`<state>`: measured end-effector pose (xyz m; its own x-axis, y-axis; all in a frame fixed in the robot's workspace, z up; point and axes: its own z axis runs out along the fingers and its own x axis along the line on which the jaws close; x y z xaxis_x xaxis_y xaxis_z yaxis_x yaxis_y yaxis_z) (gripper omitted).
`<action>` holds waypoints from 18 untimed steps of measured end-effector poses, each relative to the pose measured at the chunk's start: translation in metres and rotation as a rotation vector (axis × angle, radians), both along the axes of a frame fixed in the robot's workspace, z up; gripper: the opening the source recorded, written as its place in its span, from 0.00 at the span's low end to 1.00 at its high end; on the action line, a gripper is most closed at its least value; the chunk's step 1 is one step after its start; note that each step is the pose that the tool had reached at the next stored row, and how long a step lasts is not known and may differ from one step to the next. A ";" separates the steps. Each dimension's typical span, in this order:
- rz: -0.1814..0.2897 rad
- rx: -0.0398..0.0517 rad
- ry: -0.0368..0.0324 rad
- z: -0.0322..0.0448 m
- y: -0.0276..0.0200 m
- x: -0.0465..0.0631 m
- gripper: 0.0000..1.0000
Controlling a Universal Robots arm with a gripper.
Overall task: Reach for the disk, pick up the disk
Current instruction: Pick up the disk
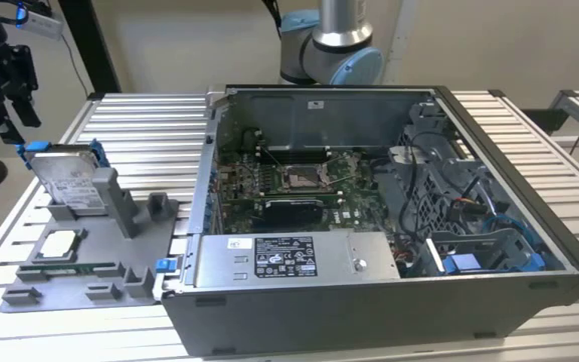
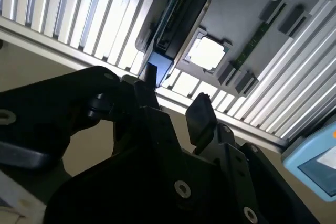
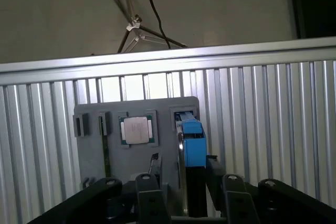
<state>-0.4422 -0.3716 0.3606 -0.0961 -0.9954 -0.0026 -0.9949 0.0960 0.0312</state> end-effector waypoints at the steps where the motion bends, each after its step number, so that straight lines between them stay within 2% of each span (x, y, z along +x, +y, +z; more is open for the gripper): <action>1: 0.000 0.0000 0.0000 -0.0002 0.0000 0.000 1.00; 5: 0.000 0.0000 -0.0011 -0.0043 0.0001 0.000 1.00; 11: 0.000 0.0001 -0.0077 -0.0143 0.0001 0.000 1.00; 18: 0.000 0.0000 -0.0078 -0.0150 0.0001 0.000 1.00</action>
